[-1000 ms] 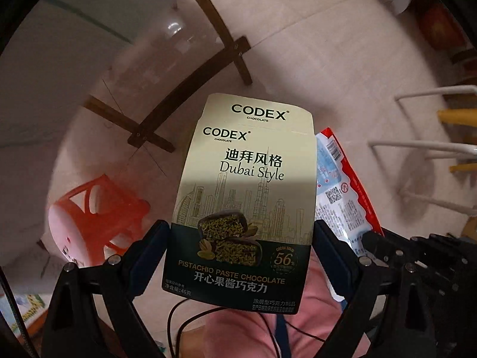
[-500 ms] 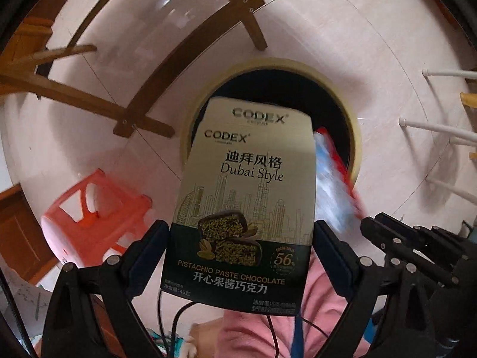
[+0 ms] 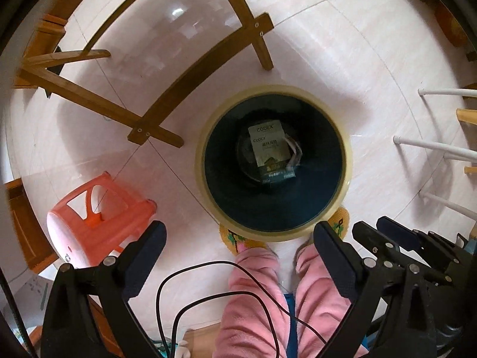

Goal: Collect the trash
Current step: 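Open the left tool over the bin while the right tool releases the wrapper, then return both open tools to the table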

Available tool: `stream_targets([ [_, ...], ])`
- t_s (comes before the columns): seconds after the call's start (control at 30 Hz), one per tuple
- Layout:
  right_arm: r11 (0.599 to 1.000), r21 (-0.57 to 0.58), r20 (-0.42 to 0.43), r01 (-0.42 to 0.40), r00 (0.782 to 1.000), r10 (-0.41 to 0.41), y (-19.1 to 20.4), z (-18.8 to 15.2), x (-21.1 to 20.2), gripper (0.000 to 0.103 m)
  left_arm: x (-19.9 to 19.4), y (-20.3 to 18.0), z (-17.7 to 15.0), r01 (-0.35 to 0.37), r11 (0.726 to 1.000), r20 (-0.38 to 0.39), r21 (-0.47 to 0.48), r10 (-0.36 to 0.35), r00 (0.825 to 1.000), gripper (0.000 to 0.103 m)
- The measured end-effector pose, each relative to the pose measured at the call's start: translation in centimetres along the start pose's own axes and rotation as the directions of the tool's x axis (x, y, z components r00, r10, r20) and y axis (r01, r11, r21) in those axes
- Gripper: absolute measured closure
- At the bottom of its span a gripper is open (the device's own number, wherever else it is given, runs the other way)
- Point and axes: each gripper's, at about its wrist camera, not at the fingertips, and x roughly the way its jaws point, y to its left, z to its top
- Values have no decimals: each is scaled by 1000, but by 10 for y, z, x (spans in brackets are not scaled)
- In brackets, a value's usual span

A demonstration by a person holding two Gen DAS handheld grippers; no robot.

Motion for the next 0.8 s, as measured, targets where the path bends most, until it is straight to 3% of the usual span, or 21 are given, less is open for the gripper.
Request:
stream_targets([
  [0.3,999,-33,30,-40,999,41,12,-9,-43,66,-70,0,-25,-18,1000,98,15,17,995,5],
  [0.5,994,-65,68,-85,994,90,27,-23,-95,66,-135,6,-43,0,1000,163,-12,2,987,5],
  [0.8,976,-154,150,-152,973,175,53,-47,-197,66,-251,25,-74,49,996,311,-81,-21,950,5],
])
